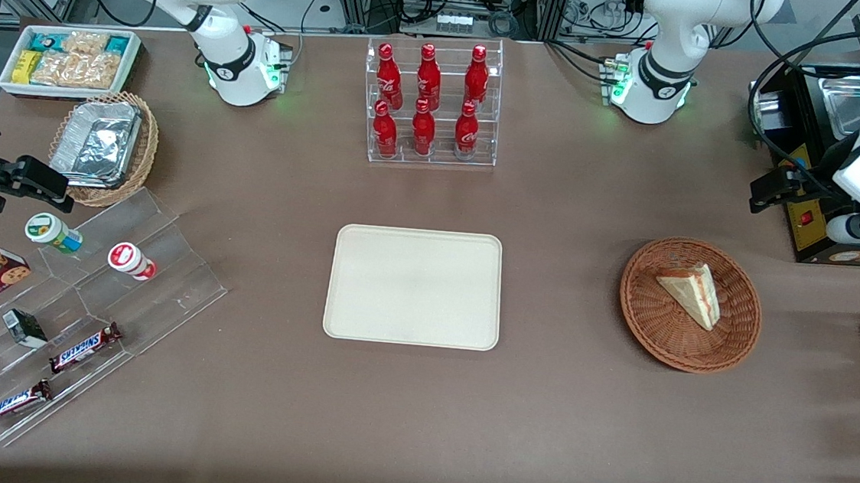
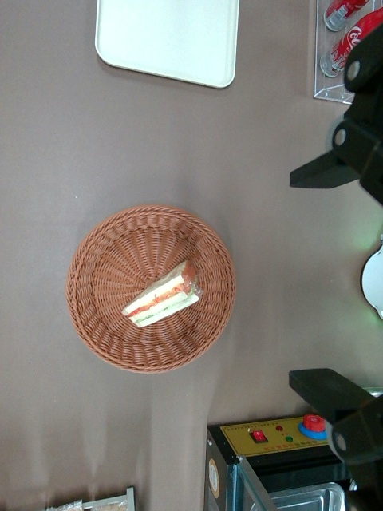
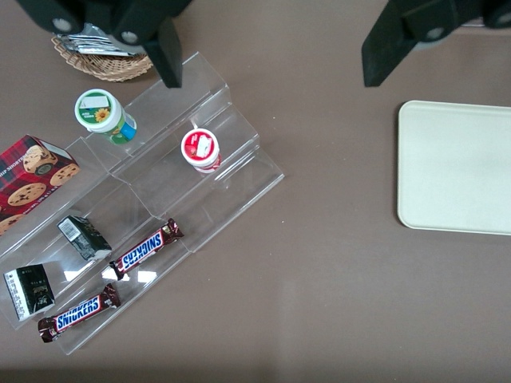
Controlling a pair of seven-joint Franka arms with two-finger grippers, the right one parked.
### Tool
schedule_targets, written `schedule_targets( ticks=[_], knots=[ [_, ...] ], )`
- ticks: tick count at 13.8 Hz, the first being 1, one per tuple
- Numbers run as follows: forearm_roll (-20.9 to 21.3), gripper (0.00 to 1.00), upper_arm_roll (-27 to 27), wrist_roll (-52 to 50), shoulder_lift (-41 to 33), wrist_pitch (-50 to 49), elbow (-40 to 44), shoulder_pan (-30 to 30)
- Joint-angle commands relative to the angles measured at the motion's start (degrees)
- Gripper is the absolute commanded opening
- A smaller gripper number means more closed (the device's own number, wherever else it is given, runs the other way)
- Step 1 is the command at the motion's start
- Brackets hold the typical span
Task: Place sandwich from basket to tray
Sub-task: 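Move the left gripper down over the sandwich in the wicker basket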
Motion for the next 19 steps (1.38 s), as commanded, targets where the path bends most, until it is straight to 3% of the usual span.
schedule_targets(
  ticks=[1,7,13,19],
  knots=[
    [0.67,1.00,0.11,1.09,0.40,-0.47,1.56,0.18],
    [0.76,1.00,0.20,0.48,2.15,2.42,1.39,0.26],
    [0.94,1.00,1.16,-5.85,9.79,6.28,-0.28,0.53],
    [0.76,1.00,5.38,-6.47,8.74,24.46,-16.09,0.62]
  ],
)
